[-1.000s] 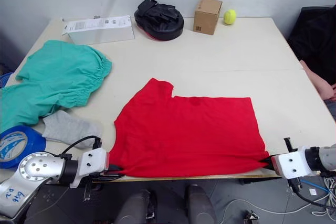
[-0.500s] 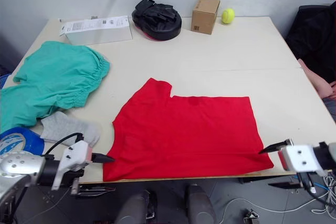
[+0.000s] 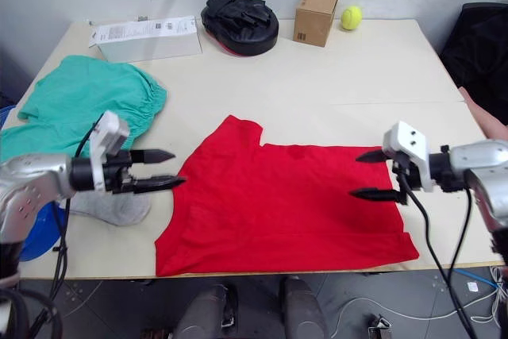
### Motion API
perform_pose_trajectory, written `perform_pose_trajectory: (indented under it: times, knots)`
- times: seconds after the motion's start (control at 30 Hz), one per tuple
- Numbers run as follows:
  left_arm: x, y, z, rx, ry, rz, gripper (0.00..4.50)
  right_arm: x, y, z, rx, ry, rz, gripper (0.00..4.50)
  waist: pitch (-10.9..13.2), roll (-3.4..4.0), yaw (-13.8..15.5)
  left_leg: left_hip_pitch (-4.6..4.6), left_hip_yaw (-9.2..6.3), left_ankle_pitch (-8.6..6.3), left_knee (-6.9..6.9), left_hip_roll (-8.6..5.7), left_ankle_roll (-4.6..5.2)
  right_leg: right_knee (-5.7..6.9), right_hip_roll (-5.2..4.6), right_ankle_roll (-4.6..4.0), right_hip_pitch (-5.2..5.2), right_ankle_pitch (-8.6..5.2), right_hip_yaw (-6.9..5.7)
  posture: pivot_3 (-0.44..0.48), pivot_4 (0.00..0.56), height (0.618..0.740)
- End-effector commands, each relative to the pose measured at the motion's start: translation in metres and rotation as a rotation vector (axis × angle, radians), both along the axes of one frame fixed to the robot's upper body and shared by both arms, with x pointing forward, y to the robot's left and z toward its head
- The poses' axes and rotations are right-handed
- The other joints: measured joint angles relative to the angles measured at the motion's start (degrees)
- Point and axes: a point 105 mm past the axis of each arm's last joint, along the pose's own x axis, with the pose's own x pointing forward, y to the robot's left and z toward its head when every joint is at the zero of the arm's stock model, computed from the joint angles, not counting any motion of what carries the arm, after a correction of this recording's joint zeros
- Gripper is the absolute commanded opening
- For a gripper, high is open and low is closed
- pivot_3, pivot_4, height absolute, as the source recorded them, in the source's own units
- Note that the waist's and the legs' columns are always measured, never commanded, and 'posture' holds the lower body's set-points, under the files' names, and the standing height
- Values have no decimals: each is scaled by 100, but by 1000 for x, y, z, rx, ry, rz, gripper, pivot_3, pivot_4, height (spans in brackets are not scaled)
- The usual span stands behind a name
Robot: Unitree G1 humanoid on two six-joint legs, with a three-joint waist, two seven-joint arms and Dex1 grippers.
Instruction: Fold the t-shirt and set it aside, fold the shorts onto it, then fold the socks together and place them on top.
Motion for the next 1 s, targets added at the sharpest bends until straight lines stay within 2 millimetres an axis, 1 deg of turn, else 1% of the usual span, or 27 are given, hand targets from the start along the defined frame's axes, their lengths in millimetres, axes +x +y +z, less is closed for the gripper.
perform_pose_trajectory:
  times: [0.03, 0.07, 0.1, 0.2, 0.23, 0.27, 0.37, 0.47, 0.57, 0.7, 0.9, 0.97, 1.0]
  knots:
    - [15, -1, -3, 42, -10, 16, 4462, 12, -1, 6, -3, -28, -41, 4500, -1, 2, -5, -22, 4, 7, 16, 2, -16, 7, 3, 2, -26, -2, 4, 0, 150, 740]
    - [21, -2, -4, 44, -9, 18, 4462, 15, 0, 6, -10, -36, -45, 4500, -1, 2, -4, -60, 5, 7, 39, 5, -18, 43, 8, 3, -58, -3, 4, 0, 150, 740]
    - [25, -4, -4, 44, -8, 20, 4462, 18, 1, 5, -18, -44, -49, 4500, -1, 1, -6, -69, 6, 7, 49, 5, -18, 47, 9, 3, -65, -3, 3, 0, 150, 740]
    - [42, -8, -6, 41, 3, 32, 4462, 35, 2, 3, -42, -68, -109, 4500, 0, 0, -6, -66, 16, 4, 72, 0, -8, 42, 9, 5, -62, -2, 8, 0, 150, 740]
    - [47, -10, -6, 40, 9, 37, 4462, 40, 1, 3, -49, -71, -134, 4500, 0, 0, -11, -67, 19, -6, 80, -2, 19, 45, 11, 14, -62, 3, 8, 0, 150, 740]
    - [52, -11, -7, 35, 17, 45, 4462, 46, -1, 3, -55, -71, -162, 4500, 0, 0, -10, -60, 23, -4, 80, -8, 26, 51, 9, 22, -59, 8, 7, 0, 150, 740]
    - [69, -11, -7, 20, 35, 86, 4462, 62, -10, 4, -81, -76, -252, 4500, 0, 0, -12, -51, 33, 4, 95, -14, 40, 58, 9, 32, -51, 32, 2, 0, 150, 740]
    - [82, -8, -11, 18, 53, 127, 4462, 74, -26, 4, -122, -76, -341, 4500, 0, 0, -15, -52, 38, 5, 112, -13, 43, 68, 8, 34, -50, 38, -1, 0, 150, 740]
    - [88, -6, -17, 32, 67, 139, 4462, 80, -40, 2, -140, -44, -420, 4500, 0, 0, -16, -55, 43, 3, 111, -9, 44, 69, 10, 34, -56, 37, 0, 0, 150, 740]
    - [92, -5, -26, 37, 81, 145, 4462, 85, -51, -3, -159, -8, -486, 4500, 0, 0, -26, -59, 62, 9, 110, -4, 30, 64, 13, 34, -65, 37, 11, 0, 150, 740]
    - [94, -12, -35, 29, 116, 125, 4462, 84, -55, -15, -155, 85, -519, 4500, 0, 1, -26, -57, 72, 0, 129, -7, 44, 74, 9, 40, -61, 40, 17, 0, 150, 740]
    - [93, -15, -37, 21, 132, 112, 4500, 83, -55, -18, -151, 103, -519, 4117, 0, 1, -24, -55, 73, 0, 131, -8, 44, 81, 8, 40, -61, 40, 18, 0, 150, 740]
    - [93, -16, -37, 20, 132, 109, 4302, 83, -54, -18, -146, 108, -516, 3900, 0, 1, -23, -54, 73, 0, 133, -8, 44, 84, 8, 40, -61, 40, 18, 0, 150, 740]
